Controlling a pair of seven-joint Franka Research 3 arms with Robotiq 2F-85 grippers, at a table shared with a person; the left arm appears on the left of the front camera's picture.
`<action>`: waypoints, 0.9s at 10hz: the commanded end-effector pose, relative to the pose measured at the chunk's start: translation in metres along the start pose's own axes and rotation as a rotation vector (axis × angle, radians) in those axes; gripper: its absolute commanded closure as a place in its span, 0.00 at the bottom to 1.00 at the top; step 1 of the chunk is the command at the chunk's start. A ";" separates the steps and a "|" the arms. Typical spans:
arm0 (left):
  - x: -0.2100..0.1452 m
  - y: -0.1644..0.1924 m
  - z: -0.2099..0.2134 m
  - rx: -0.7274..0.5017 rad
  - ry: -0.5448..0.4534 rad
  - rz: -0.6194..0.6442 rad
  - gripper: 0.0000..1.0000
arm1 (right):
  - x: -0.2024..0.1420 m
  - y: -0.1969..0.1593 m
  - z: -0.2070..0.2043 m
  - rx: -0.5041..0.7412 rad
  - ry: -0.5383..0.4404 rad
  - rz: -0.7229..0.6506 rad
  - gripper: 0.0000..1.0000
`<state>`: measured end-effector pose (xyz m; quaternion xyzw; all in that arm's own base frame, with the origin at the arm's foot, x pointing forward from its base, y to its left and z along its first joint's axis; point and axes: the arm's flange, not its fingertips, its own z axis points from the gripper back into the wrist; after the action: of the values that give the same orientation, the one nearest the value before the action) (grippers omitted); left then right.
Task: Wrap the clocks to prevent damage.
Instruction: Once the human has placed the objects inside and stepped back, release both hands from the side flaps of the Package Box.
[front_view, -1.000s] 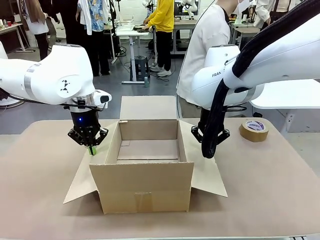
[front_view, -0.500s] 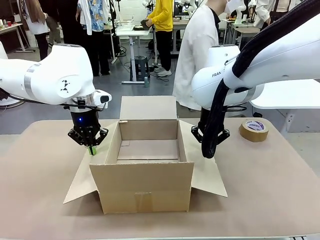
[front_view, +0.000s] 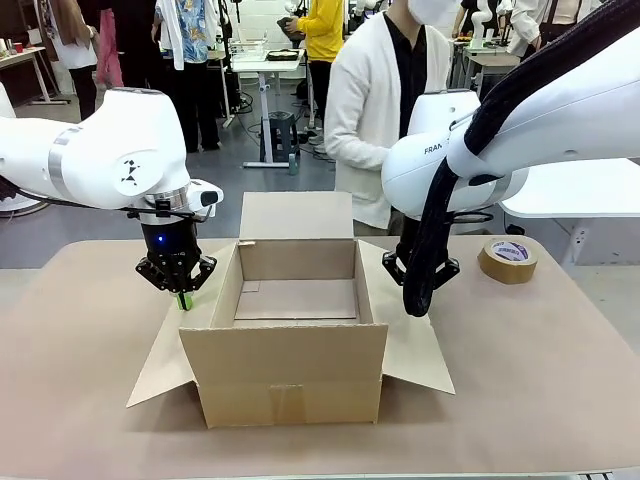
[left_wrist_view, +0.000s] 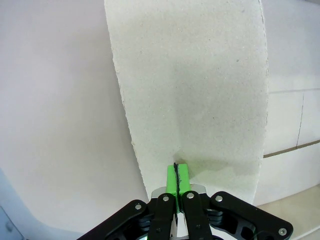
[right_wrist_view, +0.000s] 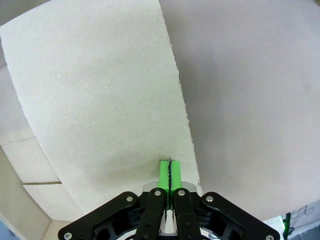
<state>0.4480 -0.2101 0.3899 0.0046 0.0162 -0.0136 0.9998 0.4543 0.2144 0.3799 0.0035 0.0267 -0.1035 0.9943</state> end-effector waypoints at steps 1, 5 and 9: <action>0.000 -0.001 -0.001 0.002 0.001 -0.002 1.00 | -0.001 0.001 0.000 -0.001 -0.002 0.001 0.99; 0.000 -0.001 -0.001 0.002 0.001 -0.002 1.00 | -0.001 0.001 0.000 -0.001 -0.002 0.001 0.99; 0.000 -0.001 -0.001 0.002 0.001 -0.002 1.00 | -0.001 0.001 0.000 -0.001 -0.002 0.001 0.99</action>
<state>0.4480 -0.2101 0.3899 0.0047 0.0162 -0.0136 0.9998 0.4543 0.2144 0.3799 0.0035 0.0267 -0.1034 0.9943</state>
